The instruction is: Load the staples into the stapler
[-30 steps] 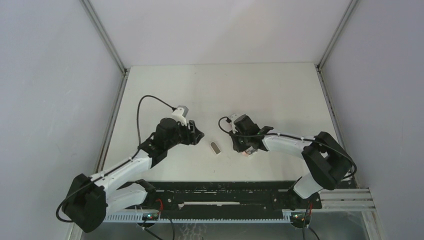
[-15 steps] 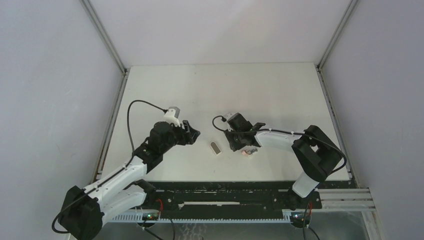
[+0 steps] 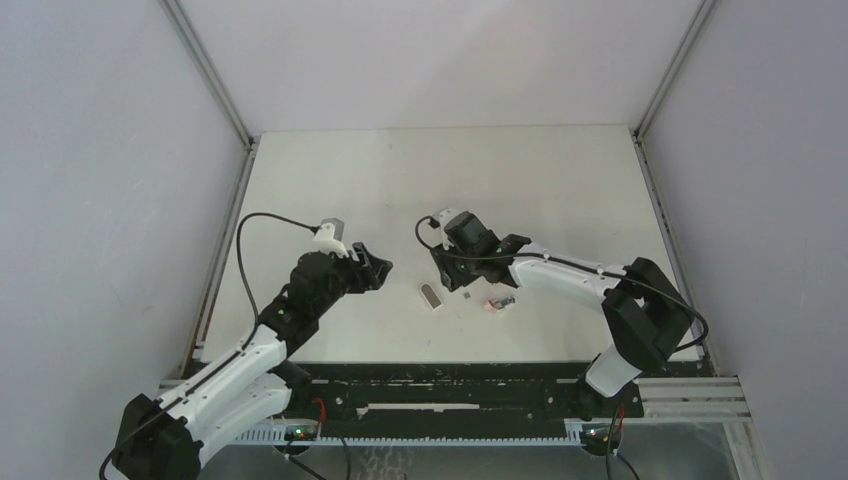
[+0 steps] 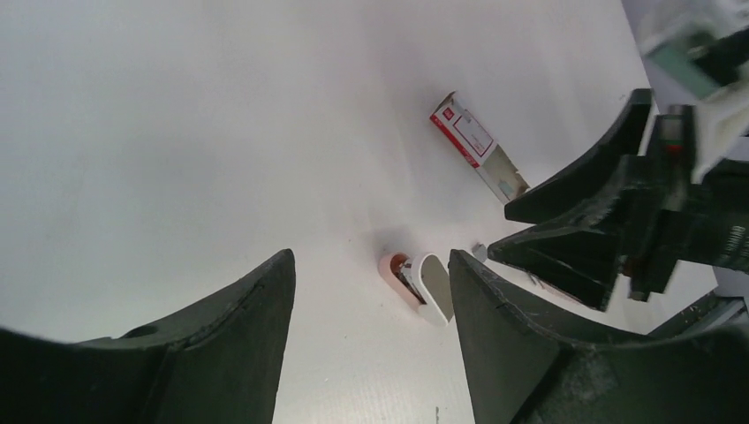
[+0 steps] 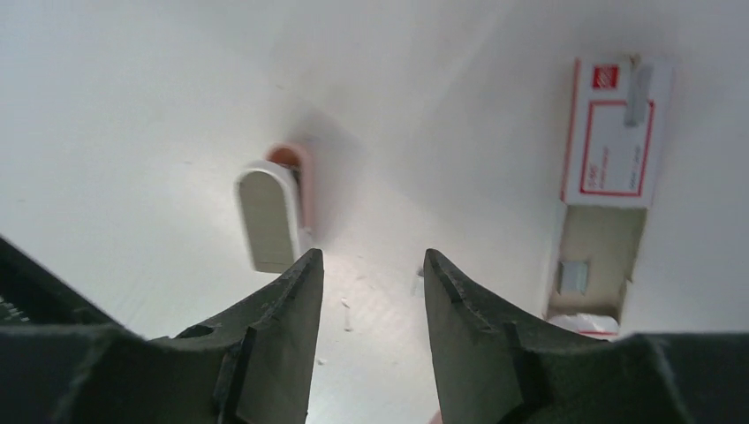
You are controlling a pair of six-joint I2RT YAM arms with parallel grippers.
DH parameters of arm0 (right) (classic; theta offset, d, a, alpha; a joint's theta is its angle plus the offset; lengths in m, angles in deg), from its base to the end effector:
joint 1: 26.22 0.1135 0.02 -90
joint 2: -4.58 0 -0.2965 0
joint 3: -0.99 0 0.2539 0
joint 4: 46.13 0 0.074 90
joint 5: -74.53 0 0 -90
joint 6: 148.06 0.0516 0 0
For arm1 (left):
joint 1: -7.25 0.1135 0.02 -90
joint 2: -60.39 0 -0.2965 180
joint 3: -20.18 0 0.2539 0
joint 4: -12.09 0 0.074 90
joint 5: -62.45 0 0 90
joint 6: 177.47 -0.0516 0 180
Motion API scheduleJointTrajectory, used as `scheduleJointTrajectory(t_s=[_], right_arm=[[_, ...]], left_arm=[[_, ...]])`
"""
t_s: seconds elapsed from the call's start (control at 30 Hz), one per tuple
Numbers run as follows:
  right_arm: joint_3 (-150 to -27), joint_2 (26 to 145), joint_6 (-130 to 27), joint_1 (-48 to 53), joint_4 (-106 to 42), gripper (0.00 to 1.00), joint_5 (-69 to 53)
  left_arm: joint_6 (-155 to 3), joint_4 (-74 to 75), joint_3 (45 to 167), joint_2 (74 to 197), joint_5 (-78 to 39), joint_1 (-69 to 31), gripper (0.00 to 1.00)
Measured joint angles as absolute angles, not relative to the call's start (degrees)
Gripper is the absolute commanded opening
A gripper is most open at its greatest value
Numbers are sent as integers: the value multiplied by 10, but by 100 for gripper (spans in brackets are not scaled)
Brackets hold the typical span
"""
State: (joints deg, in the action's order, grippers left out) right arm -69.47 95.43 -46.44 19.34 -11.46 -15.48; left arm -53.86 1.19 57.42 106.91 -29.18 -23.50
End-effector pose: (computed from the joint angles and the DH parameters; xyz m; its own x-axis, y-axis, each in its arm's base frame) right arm 0.2341 0.2387 0.2185 -0.7060 -0.4323 -0.5610 -0.5837 0.8038 0.1152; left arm 0.1592 -0.0930 0.2444 -0.5171 -0.3362 -0.7871 0.2424 0.8244 -0.5114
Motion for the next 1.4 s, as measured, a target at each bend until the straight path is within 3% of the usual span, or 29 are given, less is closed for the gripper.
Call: scheduleJointTrajectory(t_s=[0.27, 0.53, 0.67, 0.8, 0.9, 1.1, 1.4], right_arm=[[-756, 987, -465, 242, -128, 51, -148], [-785, 1057, -469, 261, -126, 50, -145], [-799, 1082, -473, 265, -125, 39, -146], [-799, 1089, -481, 268, -121, 13, -143], [-799, 1089, -484, 268, -121, 2, -137], [-771, 1041, -490, 267, -149, 0, -113], [-577, 783, -524, 254, -347, 0, -25]], left_arm=[[-490, 7, 539, 1056, -304, -223, 69], [-471, 8, 525, 1045, -303, -219, 70], [-469, 8, 524, 1042, -303, -217, 70], [-465, 8, 524, 1035, -302, -215, 70], [-460, 8, 524, 1028, -299, -214, 70], [-431, 16, 524, 1011, -262, -212, 70], [-383, 56, 524, 1036, -139, -212, 70]])
